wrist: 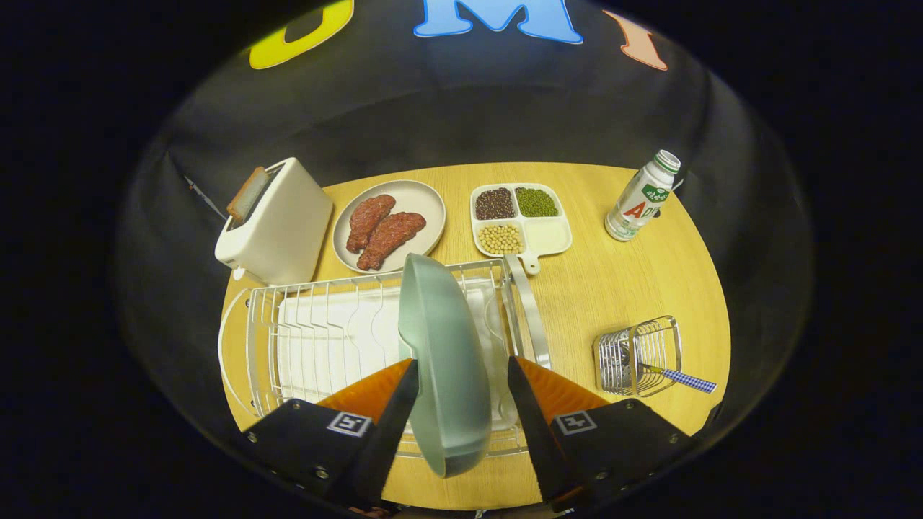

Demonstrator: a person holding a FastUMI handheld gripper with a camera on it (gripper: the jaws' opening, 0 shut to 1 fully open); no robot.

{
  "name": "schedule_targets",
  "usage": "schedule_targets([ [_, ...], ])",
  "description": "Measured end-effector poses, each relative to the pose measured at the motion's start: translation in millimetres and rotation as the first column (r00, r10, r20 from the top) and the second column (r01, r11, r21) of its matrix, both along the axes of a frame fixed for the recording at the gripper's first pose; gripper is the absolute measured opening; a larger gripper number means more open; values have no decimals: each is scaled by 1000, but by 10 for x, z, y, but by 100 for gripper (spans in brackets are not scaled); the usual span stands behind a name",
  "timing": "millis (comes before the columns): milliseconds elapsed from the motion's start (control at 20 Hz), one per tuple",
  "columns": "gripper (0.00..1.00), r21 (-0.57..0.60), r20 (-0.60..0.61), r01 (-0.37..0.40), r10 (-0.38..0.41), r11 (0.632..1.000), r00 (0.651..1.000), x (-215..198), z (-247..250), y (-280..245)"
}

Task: Take the plate from the dish rack, then take the spoon from the basket and place it into the plate.

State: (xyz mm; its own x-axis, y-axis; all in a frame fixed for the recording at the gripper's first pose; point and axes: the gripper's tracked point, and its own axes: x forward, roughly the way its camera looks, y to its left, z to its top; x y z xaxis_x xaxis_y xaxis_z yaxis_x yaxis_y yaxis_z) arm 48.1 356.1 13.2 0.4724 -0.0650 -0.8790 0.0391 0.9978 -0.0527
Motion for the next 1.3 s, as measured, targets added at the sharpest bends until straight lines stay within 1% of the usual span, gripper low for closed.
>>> schedule_targets([
  [50, 54, 10, 1, 24, -24, 1000, 1000, 37, -121, 32],
  [100, 31, 5, 8, 29, -29, 1000, 1000, 39, -3, 89],
  [150, 26, -17, 2, 13, -13, 1000, 1000, 28, 29, 74],
  [200, 26, -44, 4, -1, 1, 999, 1000, 9, 81, 65],
  [250, 23, -75, 4, -9, 9, 997, 1000, 5, 127, 65],
  [350, 23, -134, 16, -8, 10, 991, 1000, 6, 211, 95],
  [550, 23, -255, 38, -9, 19, 967, 999, 10, 421, 121],
  [700, 23, -291, 74, -22, 45, 957, 996, 39, 601, 143],
  [850, 23, -245, 98, -37, 63, 969, 993, -24, 761, 202],
  [1050, 23, -177, 121, -52, 74, 983, 990, -273, 944, 55],
  [1150, 23, -127, 116, -52, 66, 991, 991, -423, 1005, -73],
  [1300, 24, -84, 112, -43, 52, 996, 992, -651, 1087, -374],
])
